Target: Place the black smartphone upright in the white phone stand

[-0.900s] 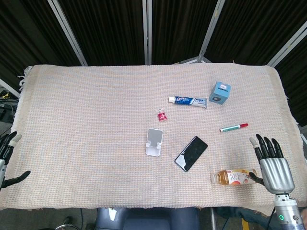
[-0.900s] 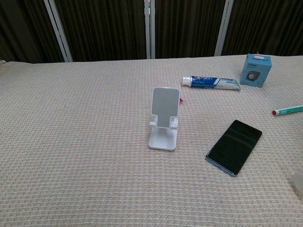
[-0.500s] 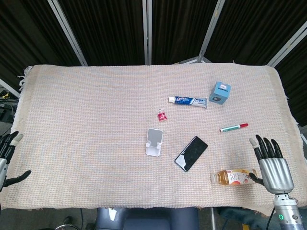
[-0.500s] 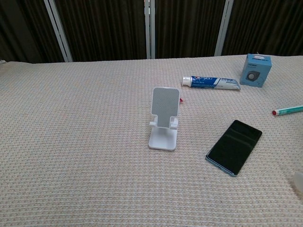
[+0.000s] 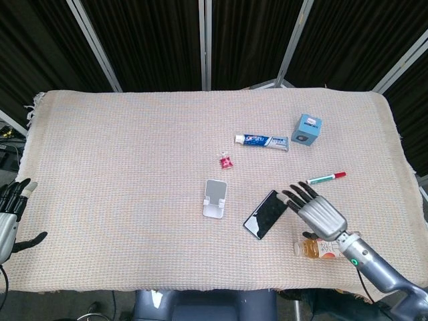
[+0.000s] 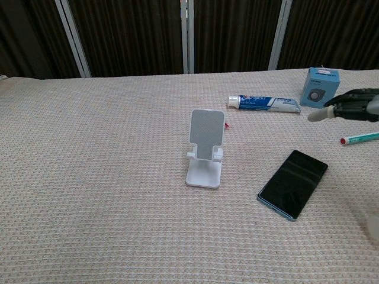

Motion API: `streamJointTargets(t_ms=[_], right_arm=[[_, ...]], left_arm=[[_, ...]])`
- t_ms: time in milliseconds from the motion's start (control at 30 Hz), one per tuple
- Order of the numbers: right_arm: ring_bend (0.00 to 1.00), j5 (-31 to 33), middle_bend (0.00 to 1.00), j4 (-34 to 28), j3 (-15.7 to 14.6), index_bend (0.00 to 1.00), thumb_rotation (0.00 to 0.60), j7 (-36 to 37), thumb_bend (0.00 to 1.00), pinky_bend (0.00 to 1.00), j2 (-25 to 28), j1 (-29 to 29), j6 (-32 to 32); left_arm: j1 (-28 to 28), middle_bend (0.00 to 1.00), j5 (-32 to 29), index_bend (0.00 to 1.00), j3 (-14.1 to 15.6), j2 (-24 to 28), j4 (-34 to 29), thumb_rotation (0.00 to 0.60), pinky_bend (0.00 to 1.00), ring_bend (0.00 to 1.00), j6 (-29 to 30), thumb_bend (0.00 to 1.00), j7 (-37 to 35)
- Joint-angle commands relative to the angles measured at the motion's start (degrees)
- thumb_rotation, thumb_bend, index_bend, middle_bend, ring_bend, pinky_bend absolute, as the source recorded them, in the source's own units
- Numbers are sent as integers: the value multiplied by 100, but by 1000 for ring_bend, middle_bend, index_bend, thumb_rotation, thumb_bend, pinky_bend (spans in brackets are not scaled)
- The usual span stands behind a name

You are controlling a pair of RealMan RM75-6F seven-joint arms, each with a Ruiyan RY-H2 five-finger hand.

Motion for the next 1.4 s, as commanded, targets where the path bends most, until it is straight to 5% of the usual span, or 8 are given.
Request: streamJointTargets(t_ms=[33, 367, 1167, 1267, 1400], right_arm=[[86, -384, 153, 494, -170, 152, 600, 427, 0, 100, -453, 500, -377], [145, -1064, 211, 1846, -606, 200, 600, 725, 0, 121, -1348, 1108, -129], [197, -1304, 228, 4161, -1104, 204, 600, 822, 0, 135, -2612, 1294, 798], [290, -1264, 336, 4348, -1161, 316, 600, 884, 5, 168, -2715, 1306, 805], [515, -1256, 562, 4629, -1202, 518, 600, 1039, 97, 340, -2838, 1299, 1152]], left_arm=[[-14, 0, -84, 0, -28, -38, 8, 600, 0, 0, -39, 0, 83], [-93, 0, -447, 0, -101, -176, 144, 600, 0, 0, -295, 0, 252], [-167, 0, -649, 0, -132, -303, 230, 600, 0, 0, -444, 0, 475], [-175, 0, -682, 0, -137, -319, 245, 600, 0, 0, -463, 0, 501], [-172, 0, -732, 0, -152, -330, 257, 600, 0, 0, -463, 0, 505]])
